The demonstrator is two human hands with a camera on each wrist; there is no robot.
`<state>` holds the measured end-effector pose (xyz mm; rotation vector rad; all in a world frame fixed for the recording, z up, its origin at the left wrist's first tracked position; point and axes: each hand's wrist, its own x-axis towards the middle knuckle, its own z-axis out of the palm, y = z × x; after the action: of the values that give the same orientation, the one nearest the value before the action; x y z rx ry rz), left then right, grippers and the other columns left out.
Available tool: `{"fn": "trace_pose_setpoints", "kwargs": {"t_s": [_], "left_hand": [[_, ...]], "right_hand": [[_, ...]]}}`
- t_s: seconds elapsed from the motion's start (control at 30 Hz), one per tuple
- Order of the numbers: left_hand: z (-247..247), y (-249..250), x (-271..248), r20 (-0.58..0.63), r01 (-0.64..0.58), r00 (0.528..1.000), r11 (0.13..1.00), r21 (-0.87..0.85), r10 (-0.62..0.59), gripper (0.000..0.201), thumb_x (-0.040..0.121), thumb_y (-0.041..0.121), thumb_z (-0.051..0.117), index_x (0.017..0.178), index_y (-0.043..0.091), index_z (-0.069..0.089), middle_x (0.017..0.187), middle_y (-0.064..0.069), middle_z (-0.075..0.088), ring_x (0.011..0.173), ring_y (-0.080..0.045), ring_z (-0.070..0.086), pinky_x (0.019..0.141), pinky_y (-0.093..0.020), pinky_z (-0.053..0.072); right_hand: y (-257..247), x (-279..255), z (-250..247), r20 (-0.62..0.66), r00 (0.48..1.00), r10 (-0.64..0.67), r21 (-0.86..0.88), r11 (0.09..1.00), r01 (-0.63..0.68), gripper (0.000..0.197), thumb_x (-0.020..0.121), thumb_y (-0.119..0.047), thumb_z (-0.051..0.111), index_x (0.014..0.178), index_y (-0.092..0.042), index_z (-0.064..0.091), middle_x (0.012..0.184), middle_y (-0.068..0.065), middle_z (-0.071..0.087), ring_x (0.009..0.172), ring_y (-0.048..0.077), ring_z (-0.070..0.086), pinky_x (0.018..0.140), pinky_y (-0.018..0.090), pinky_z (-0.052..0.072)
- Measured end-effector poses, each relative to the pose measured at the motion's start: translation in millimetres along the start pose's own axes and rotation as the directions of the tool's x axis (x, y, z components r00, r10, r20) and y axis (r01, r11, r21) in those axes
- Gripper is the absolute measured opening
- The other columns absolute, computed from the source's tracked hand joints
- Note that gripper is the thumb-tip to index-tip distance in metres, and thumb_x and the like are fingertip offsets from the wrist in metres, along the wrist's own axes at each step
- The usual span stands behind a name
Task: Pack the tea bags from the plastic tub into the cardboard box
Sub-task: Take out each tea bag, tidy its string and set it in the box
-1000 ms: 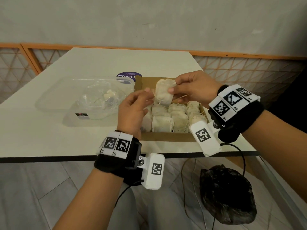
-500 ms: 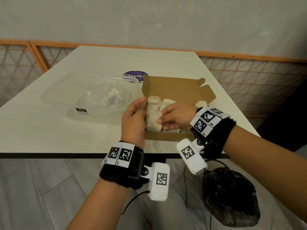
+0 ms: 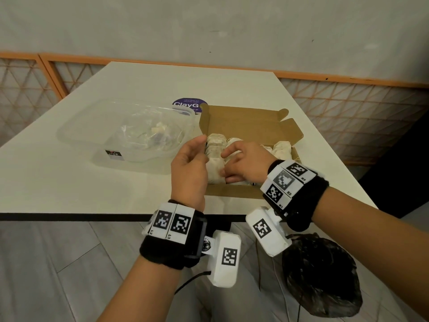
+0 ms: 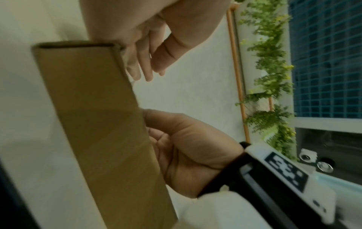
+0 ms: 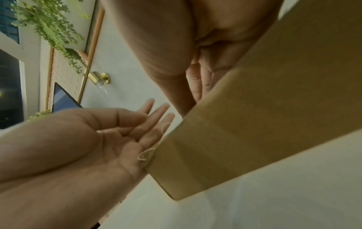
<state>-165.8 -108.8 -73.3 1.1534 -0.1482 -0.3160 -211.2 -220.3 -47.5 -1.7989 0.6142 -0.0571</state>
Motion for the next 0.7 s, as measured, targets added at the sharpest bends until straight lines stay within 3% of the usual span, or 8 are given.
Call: {"fn": "trace_pose_setpoints", "kwargs": {"t_s": [0.1,0.17,0.27,0.37,0.47,0.57,0.63,0.7], "left_hand": [[1.2,8.5,-3.7,0.101,-0.080,0.992,0.997,0.015,0.078,0.036,0.090,-0.010,0.044,0.102,0.015,0.067,0.115,-0.006,0.067,0.112,-0.013,0.061,0.095,-0.028,0.047],[-0.2,14.6,-3.5,0.155,-0.090,0.984,0.996,0.000,0.089,0.037,0.090,-0.011,0.043,0.102,0.014,0.067,0.116,-0.005,0.067,0.115,-0.012,0.060,0.095,-0.025,0.047],[-8.9,22.6,-1.4,0.164,-0.078,0.984,0.997,0.021,0.073,0.039,0.090,-0.009,0.039,0.104,0.014,0.067,0.111,0.003,0.068,0.107,-0.004,0.062,0.079,-0.015,0.049],[-19.0,27.6,0.5,0.138,-0.061,0.989,0.995,0.079,0.050,0.036,0.092,0.000,0.040,0.099,0.023,0.068,0.117,0.006,0.068,0.114,-0.002,0.059,0.095,-0.026,0.043],[-25.3,33.3,2.4,0.119,-0.058,0.992,0.993,0.102,0.046,0.032,0.095,0.005,0.039,0.100,0.023,0.066,0.118,0.007,0.068,0.115,-0.002,0.058,0.105,-0.033,0.038],[-30.8,35.4,2.6,0.125,-0.024,0.992,0.996,0.086,0.013,0.024,0.098,0.013,0.041,0.103,0.023,0.062,0.120,0.007,0.067,0.116,-0.005,0.058,0.105,-0.034,0.038],[-33.1,35.0,-0.3,0.122,0.041,0.991,0.997,0.069,-0.050,0.022,0.099,0.019,0.041,0.110,0.022,0.060,0.123,0.006,0.065,0.119,-0.008,0.056,0.104,-0.034,0.037],[-32.7,31.6,-1.9,0.103,0.135,0.985,0.989,0.059,-0.140,0.028,0.099,0.024,0.041,0.122,0.019,0.058,0.129,0.005,0.060,0.124,-0.010,0.051,0.105,-0.036,0.035]], "right_hand": [[-2.1,-4.7,-1.0,0.004,1.000,-0.011,-0.008,1.000,0.011,0.032,0.076,0.010,0.066,0.104,-0.005,0.057,0.059,0.000,0.055,0.063,0.022,0.060,0.078,0.041,0.057],[-4.1,-10.4,-4.1,-0.049,0.995,-0.083,-0.155,0.985,0.075,0.026,0.080,0.004,0.063,0.102,-0.010,0.058,0.082,0.006,0.060,0.067,0.019,0.060,0.070,0.029,0.058],[-4.6,-23.2,-6.1,-0.095,0.935,-0.343,-0.445,0.854,0.269,0.015,0.088,-0.010,0.057,0.097,-0.019,0.063,0.100,-0.003,0.065,0.076,0.008,0.058,0.066,0.011,0.045],[-0.1,-37.8,2.4,0.104,0.911,-0.399,-0.550,0.740,0.386,0.022,0.092,-0.019,0.052,0.108,-0.020,0.067,0.107,-0.005,0.066,0.096,0.010,0.059,0.080,0.014,0.042],[10.4,-42.0,10.7,0.214,0.911,-0.351,-0.583,0.703,0.408,0.027,0.094,-0.024,0.051,0.115,-0.018,0.065,0.112,-0.001,0.066,0.101,0.012,0.058,0.089,0.020,0.042],[10.3,-43.9,-4.1,0.058,0.915,-0.399,-0.450,0.808,0.381,0.025,0.094,-0.027,0.050,0.116,-0.025,0.062,0.112,-0.012,0.060,0.097,0.001,0.053,0.081,0.013,0.040],[12.7,-45.3,-29.5,-0.163,0.897,-0.411,-0.325,0.881,0.344,0.023,0.094,-0.026,0.051,0.115,-0.029,0.059,0.113,-0.015,0.057,0.103,0.000,0.052,0.084,0.010,0.038],[23.3,-45.4,-62.9,-0.417,0.847,-0.329,-0.138,0.944,0.299,0.025,0.095,-0.024,0.050,0.118,-0.028,0.057,0.121,-0.012,0.055,0.113,0.002,0.049,0.096,0.016,0.038]]}}
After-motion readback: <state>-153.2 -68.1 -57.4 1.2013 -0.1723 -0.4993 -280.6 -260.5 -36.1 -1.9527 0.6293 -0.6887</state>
